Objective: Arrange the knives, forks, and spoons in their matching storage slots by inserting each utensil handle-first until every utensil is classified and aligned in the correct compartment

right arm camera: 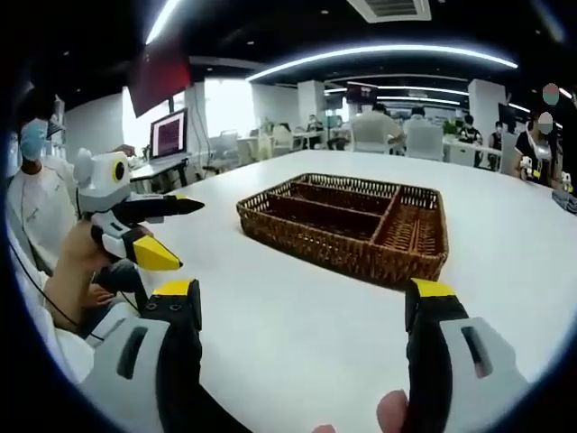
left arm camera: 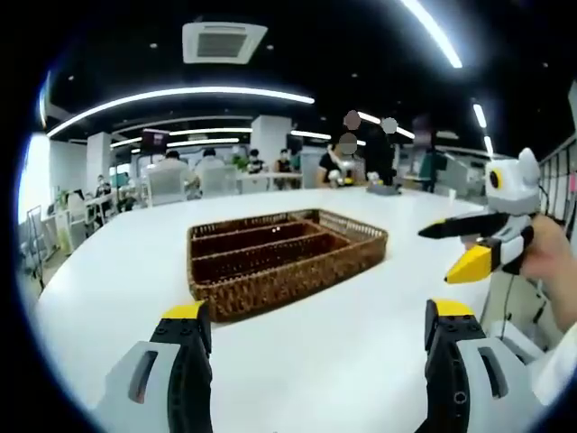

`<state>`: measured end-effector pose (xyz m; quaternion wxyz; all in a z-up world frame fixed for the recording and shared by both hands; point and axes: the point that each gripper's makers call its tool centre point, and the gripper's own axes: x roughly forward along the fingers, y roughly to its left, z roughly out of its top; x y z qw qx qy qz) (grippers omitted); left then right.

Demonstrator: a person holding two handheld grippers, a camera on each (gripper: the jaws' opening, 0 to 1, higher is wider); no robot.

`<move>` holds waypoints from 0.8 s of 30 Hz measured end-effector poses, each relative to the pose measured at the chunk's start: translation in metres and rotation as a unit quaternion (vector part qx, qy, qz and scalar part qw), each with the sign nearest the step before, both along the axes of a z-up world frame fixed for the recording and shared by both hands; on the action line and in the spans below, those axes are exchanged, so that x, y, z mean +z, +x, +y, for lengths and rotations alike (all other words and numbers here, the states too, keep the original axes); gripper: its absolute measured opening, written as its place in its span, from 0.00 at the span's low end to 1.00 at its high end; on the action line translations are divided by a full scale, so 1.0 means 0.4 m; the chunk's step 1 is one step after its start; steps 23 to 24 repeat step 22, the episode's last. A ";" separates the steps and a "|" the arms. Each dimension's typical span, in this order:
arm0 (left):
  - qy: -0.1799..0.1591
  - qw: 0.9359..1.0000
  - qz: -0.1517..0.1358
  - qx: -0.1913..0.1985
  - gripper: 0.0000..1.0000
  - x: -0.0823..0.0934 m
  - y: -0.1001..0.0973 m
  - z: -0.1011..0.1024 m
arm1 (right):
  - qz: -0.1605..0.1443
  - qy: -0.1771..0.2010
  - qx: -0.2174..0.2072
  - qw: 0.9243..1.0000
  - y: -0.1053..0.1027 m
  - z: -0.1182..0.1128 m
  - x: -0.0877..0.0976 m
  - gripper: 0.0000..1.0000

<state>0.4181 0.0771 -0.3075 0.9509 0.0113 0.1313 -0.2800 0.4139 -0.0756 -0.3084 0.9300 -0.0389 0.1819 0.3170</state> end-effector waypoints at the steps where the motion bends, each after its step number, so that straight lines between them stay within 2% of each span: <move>1: 0.001 1.000 0.000 0.000 0.99 0.001 0.000 0.000 | 0.000 0.000 -0.001 1.000 0.000 0.000 0.000 0.97; 24: 0.001 1.000 0.004 -0.001 0.99 -0.003 0.003 -0.002 | 0.002 0.000 0.001 1.000 0.010 -0.007 -0.001 0.97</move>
